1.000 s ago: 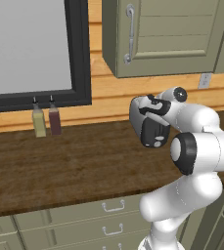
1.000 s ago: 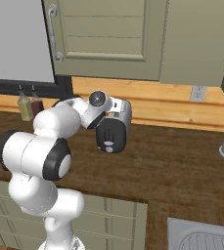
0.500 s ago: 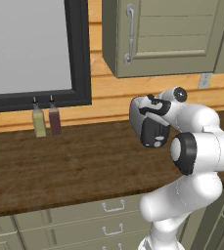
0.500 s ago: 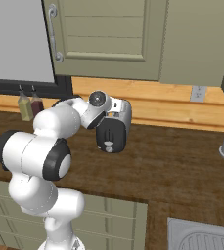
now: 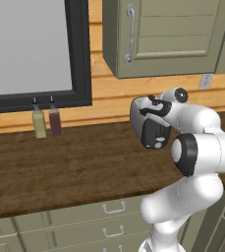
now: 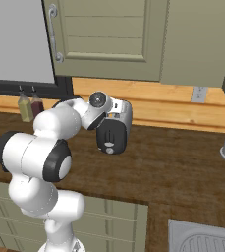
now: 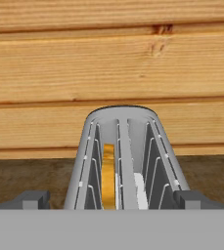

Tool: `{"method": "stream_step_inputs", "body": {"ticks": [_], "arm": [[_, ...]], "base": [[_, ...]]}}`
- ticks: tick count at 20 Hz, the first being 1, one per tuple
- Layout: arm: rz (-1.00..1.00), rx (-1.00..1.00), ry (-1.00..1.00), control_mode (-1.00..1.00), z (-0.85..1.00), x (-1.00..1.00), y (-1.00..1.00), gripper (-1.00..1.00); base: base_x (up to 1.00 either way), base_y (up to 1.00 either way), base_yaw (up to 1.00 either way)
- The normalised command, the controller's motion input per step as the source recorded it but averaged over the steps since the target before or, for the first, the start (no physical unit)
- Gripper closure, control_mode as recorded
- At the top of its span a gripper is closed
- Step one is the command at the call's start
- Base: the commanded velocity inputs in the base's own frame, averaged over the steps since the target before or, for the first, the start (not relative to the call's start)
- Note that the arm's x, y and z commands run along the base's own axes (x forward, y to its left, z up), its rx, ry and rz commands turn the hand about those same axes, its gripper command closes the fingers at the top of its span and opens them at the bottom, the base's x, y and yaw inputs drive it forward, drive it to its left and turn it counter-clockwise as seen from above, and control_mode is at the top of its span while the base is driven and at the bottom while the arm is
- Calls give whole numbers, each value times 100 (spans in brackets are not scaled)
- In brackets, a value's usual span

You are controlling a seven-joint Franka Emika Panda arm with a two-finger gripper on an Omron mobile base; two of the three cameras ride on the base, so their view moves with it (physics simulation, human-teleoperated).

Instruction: Start the toaster. Once the lever pops up, take the bread to the plate on the dining counter.

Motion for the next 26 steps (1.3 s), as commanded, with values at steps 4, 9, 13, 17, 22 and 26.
{"method": "stream_step_inputs", "body": {"ticks": [4, 9, 13, 17, 22, 26], "arm": [[0, 0, 0, -100, 0, 0, 0, -100], [0, 0, 0, -100, 0, 0, 0, -100], [0, 0, 0, -100, 0, 0, 0, -100], [0, 0, 0, -100, 0, 0, 0, -100], [0, 0, 0, -100, 0, 0, 0, -100], [0, 0, 0, -100, 0, 0, 0, -100]], "base": [[0, 0, 0], [0, 0, 0], [0, 0, 0], [0, 0, 0], [0, 0, 0], [0, 0, 0]]}}
